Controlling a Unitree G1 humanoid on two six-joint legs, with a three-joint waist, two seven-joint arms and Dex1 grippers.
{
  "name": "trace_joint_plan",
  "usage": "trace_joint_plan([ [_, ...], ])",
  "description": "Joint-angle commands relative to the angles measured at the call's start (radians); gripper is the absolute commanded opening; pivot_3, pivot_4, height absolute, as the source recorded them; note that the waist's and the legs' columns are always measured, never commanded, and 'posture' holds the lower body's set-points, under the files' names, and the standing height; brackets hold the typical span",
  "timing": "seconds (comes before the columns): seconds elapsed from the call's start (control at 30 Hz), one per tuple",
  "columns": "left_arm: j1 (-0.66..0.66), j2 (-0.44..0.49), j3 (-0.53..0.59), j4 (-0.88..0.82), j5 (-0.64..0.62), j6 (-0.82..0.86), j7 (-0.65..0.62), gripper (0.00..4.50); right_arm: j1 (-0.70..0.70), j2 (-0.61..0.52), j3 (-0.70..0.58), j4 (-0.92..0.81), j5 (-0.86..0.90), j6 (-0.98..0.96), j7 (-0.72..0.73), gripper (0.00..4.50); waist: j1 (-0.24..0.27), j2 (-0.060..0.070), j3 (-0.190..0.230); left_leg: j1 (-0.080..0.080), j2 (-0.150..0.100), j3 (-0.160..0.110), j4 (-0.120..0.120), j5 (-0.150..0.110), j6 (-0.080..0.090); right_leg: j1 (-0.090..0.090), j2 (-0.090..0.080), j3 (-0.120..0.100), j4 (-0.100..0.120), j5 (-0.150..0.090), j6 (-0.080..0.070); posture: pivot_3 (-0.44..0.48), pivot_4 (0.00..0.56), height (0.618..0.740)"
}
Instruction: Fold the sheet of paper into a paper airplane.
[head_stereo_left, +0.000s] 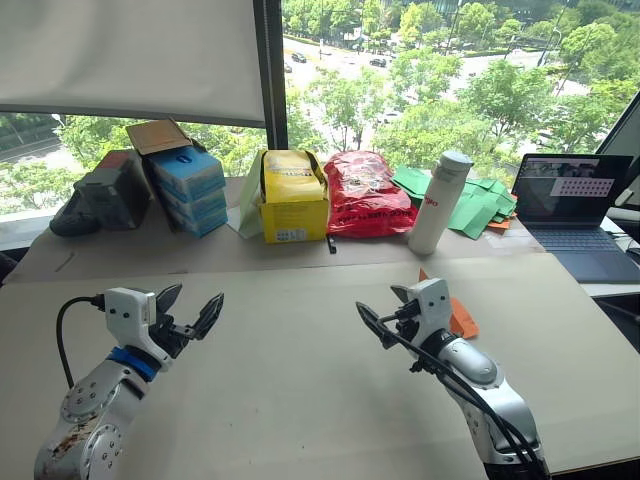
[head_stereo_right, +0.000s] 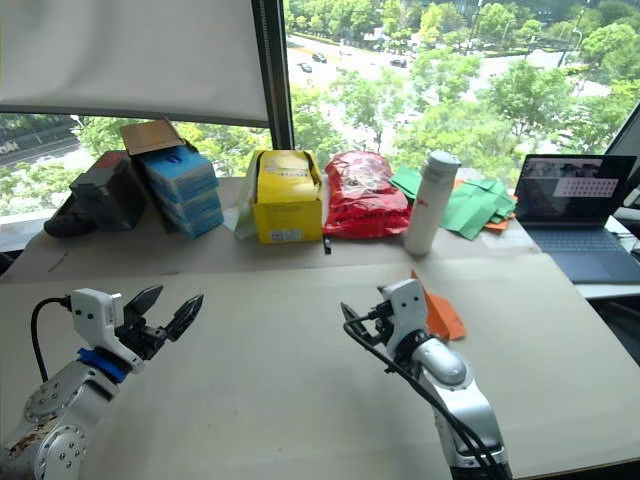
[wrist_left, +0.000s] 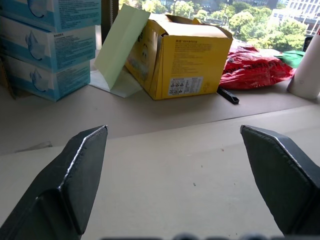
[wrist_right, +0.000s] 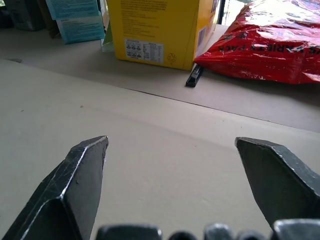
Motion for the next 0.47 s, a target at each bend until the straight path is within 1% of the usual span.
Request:
trace_joint_plan([
  [0.03,-0.003,0.018,-0.003,-0.022,-0.003,0.004,-0.009,4.50,0.003,-0.008,0.003,-0.007,-0.002,-0.047,0.006,4.46,0.002,0.000,0.000,0.000,0.000,0.000,0.000,0.000,0.000,0.000,0.000,0.000,0.000,0.000,0.000,0.000,0.150,0.740],
  [0.47,-0.044,0.019,-0.019,-0.010,0.004,0.019,0.006,4.50,0.010,-0.004,0.002,-0.016,0.012,-0.044,0.001,4.46,0.003,0.000,0.000,0.000,0.000,0.000,0.000,0.000,0.000,0.000,-0.001,0.000,0.000,0.000,0.000,0.000,0.150,0.740],
])
